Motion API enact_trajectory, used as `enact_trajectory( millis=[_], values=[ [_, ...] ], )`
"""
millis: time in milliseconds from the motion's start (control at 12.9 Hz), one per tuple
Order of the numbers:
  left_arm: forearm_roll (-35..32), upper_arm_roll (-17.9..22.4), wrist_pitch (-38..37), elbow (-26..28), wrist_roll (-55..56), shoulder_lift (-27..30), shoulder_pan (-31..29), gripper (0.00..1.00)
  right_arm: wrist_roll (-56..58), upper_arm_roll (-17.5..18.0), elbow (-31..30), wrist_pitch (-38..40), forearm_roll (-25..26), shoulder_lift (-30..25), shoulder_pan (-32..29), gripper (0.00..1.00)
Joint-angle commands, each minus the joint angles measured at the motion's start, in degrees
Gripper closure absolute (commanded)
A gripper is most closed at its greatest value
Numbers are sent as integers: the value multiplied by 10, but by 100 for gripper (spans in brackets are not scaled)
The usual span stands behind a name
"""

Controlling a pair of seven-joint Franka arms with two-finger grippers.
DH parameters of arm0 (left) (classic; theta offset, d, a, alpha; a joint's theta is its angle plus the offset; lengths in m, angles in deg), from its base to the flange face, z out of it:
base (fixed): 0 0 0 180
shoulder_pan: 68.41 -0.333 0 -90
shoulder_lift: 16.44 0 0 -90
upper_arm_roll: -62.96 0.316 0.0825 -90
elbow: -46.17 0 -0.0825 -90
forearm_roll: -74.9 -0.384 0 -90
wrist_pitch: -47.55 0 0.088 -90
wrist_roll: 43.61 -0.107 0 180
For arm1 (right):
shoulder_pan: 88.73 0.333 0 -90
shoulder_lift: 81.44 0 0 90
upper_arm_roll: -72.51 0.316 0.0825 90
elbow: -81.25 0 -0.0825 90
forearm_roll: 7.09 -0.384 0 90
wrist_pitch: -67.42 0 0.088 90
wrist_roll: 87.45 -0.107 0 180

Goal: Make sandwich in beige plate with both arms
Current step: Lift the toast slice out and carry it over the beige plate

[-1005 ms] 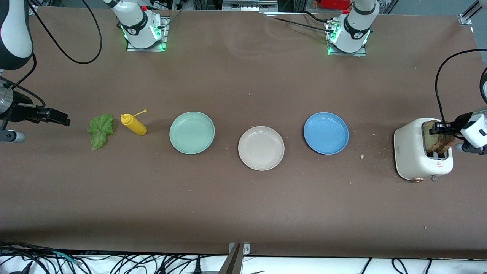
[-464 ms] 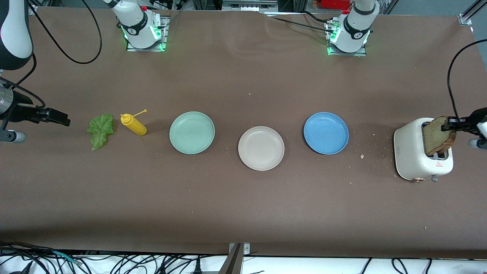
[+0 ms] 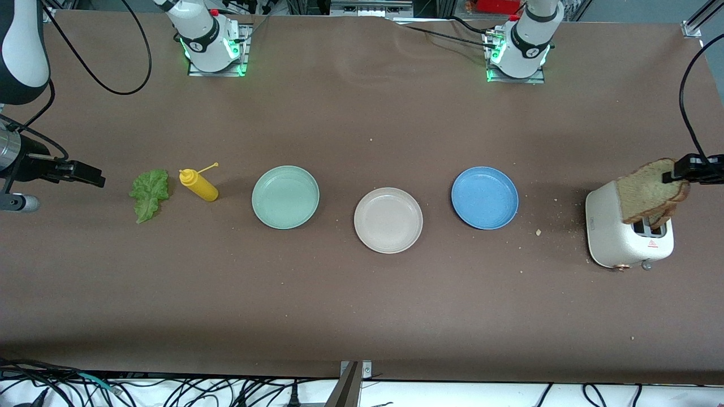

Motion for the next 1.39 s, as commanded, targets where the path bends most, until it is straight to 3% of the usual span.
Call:
enact_trajectory(
  millis=[0, 618, 850, 1314],
  values=[
    [73, 2, -30, -12, -9, -35, 23, 100, 7, 2, -9, 2, -9, -10, -3, 0],
    [301, -3, -24, -7, 44, -153, 142, 100, 7, 1, -9, 2, -9, -10, -4, 0],
    [349, -4, -14, -5, 38, -200, 165, 100, 8, 0, -11, 3, -9, -10, -5, 0],
    [395, -5, 97, 16, 37, -235, 259, 100, 8, 0, -11, 3, -9, -9, -4, 0]
  ],
)
